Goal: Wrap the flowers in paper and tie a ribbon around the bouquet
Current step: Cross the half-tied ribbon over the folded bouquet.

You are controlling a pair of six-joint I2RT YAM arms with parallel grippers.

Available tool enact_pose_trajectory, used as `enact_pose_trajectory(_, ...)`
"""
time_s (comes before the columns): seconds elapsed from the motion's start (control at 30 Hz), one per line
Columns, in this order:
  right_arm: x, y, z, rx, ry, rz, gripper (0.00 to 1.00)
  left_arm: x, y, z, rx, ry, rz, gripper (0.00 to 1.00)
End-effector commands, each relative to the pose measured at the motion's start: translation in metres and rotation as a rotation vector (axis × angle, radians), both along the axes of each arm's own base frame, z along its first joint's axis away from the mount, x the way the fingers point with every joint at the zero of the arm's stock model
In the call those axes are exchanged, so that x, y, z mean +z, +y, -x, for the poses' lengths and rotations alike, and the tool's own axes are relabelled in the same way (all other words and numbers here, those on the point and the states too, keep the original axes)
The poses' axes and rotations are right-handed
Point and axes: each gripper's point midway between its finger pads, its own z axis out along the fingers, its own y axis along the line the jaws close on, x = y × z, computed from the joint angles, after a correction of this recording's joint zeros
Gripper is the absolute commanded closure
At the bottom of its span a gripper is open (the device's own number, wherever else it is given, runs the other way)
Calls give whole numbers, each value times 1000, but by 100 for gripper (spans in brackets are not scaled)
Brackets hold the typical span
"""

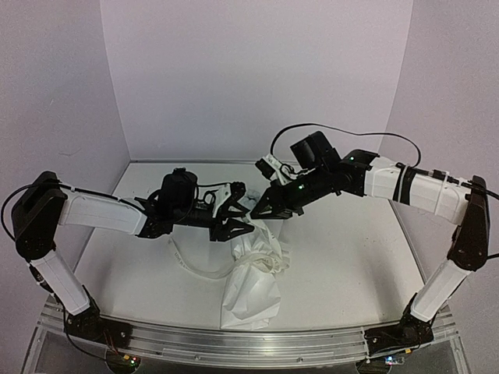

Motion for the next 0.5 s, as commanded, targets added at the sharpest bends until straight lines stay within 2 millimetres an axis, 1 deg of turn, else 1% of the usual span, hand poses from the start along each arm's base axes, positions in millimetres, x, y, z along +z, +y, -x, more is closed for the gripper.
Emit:
enact_pose_trajectory(0.0,23,2,4,36,-51,-40,100,38,-18,-4,-55,-70,111,48)
enact_pose_trajectory(0.03,22,2,5,36,-50,-37,100,41,-20,-3,-60,-73,120,48)
enact_pose_trajectory(0.1,22,0,5,33,-56,-32,100,38,-25,-4,-67,-64,122,50)
enact_pose_trajectory(0.13,21,-1,4,30,-61,-27,100,37,-27,-4,-73,-55,123,53)
enact_pose_trajectory(0.17,20,-3,3,22,-68,-17,100,37,-29,-4,-76,-44,125,60)
enact_pose_trajectory(0.2,18,-6,2,10,-78,0,100,37,-30,-5,-75,-34,126,69)
enact_pose_trajectory(0.27,11,-15,0,-11,-99,47,100,38,-30,-10,-44,-14,115,93)
enact_pose_trajectory(0.3,7,-21,-2,-28,-117,75,98,40,-29,-16,-9,-5,107,99)
enact_pose_trajectory(0.37,1,-34,-8,-74,-160,132,88,46,-25,-31,82,40,94,100)
enact_pose_trajectory(0.4,-1,-40,-9,-90,-175,155,85,50,-23,-41,143,75,87,100)
enact_pose_trajectory(0.43,-2,-47,-11,-113,-196,177,79,52,-21,-53,199,125,68,100)
enact_pose_trajectory(0.47,-4,-52,-13,-132,-207,195,71,53,-19,-61,237,171,42,100)
